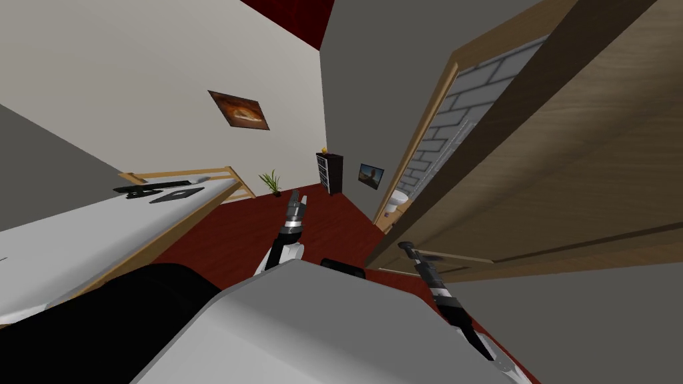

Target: Pull the door open

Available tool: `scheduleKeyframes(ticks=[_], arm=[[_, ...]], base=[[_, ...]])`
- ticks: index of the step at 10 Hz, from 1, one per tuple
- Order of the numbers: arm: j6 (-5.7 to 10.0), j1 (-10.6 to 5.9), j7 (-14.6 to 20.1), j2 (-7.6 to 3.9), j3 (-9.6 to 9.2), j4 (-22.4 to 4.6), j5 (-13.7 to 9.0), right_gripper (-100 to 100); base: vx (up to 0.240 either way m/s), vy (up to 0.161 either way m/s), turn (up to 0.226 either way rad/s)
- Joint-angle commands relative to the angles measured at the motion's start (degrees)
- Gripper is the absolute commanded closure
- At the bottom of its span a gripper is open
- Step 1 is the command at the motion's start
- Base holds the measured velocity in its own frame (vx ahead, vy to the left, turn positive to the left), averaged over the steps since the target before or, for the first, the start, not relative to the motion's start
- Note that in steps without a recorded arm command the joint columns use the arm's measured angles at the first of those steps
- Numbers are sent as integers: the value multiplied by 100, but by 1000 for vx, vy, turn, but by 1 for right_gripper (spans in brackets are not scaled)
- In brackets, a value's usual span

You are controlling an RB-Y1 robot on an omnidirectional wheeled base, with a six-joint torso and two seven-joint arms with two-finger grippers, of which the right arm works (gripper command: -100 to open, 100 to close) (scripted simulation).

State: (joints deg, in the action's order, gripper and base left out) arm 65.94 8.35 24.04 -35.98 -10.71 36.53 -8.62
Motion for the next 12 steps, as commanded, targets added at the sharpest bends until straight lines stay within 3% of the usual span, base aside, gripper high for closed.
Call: scheduleKeyframes(ticks=[1,2,5,6,7,12], arm=[[14,-136,-30,46,-20,-192,2,100],[14,-136,-30,46,-20,-192,2,100],[-261,-395,-177,164,-13,-237,-89,100],[-261,-395,-177,164,-13,-237,-89,100],[-410,-536,-257,228,-9,-261,-138,100],[-769,-874,-449,382,1,-321,-255,100]], base=[[-125,-50,58],[-34,-24,-9],[-153,-65,161],[-110,-47,66],[-158,-83,141],[-175,-73,149]])
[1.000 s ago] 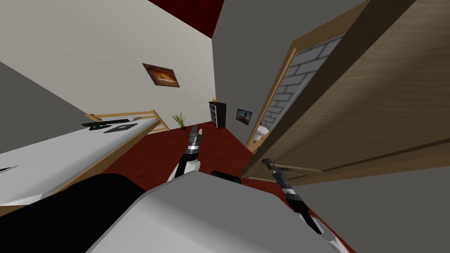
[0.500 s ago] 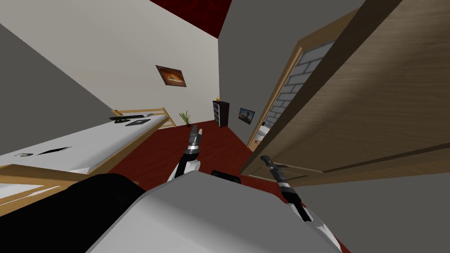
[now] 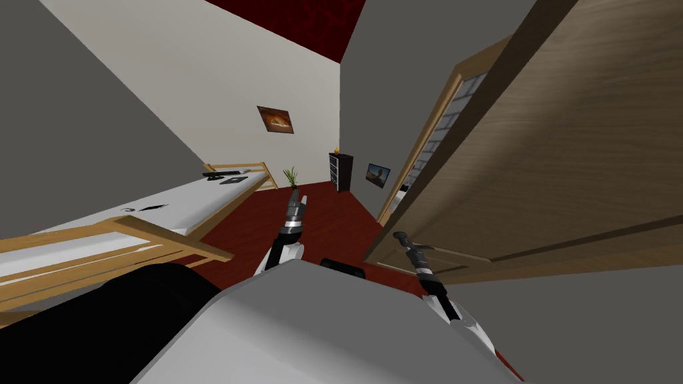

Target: Pull the door open

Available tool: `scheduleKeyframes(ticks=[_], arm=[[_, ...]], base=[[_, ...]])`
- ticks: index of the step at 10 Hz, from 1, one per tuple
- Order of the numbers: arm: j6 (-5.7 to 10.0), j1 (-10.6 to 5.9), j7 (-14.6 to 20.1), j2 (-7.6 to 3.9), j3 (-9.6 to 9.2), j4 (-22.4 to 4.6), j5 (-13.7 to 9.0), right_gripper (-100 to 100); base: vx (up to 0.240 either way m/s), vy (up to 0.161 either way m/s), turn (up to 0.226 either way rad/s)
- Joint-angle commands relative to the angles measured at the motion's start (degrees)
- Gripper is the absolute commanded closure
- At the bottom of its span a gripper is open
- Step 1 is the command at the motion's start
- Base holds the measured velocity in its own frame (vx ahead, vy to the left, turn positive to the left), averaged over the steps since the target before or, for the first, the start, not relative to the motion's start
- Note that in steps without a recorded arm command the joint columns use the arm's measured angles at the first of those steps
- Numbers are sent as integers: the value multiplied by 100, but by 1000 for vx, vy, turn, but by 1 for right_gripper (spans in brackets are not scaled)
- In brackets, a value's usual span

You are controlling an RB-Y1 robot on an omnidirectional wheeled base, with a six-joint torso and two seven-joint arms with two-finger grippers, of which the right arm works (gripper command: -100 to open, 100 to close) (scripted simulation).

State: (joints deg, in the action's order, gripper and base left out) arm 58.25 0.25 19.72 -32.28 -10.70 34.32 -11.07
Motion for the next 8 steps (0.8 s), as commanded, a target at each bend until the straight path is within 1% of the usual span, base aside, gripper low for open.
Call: scheduleKeyframes(ticks=[1,2,3,6,8], arm=[[-101,-159,-70,55,2,-117,-43,100],[-200,-253,-124,98,5,-133,-76,100],[-249,-299,-150,119,7,-141,-92,100],[-519,-554,-294,235,14,-186,-181,100],[-672,-698,-376,301,18,-211,-231,100]], base=[[-175,-91,143],[-200,-113,196],[-176,-80,137],[-217,-59,141],[-206,-96,136]])
